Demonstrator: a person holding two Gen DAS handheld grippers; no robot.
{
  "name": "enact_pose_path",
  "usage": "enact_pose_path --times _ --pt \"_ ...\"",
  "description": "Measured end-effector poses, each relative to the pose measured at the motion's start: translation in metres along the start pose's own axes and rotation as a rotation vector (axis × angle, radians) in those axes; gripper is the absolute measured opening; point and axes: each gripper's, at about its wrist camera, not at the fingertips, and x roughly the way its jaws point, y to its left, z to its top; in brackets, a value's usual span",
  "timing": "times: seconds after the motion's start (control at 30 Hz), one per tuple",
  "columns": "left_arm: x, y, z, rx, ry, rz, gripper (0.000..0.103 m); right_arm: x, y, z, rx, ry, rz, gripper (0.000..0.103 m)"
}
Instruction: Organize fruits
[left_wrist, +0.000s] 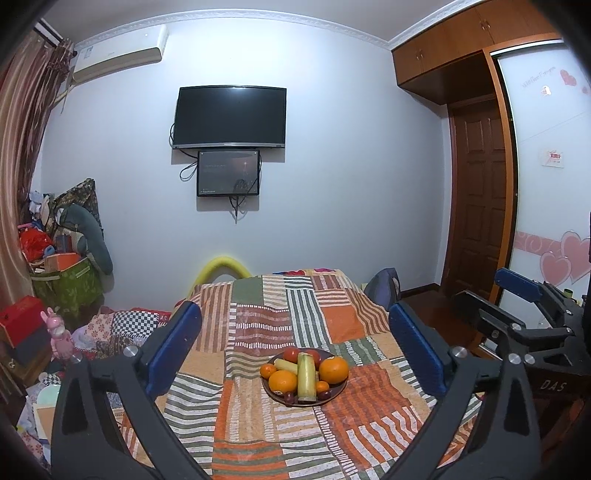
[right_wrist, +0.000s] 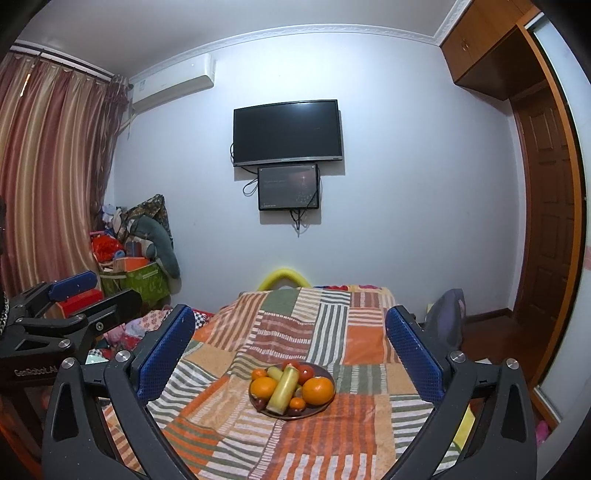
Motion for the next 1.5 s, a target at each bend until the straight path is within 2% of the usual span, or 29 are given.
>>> enact_pose_path --times 1.5 --pt "0.0004 -0.0081 0.0029 0.002 0.017 -0.023 0.103 -0.0082 -0.0033 0.0033 0.014 -0.013 -0.016 0.103"
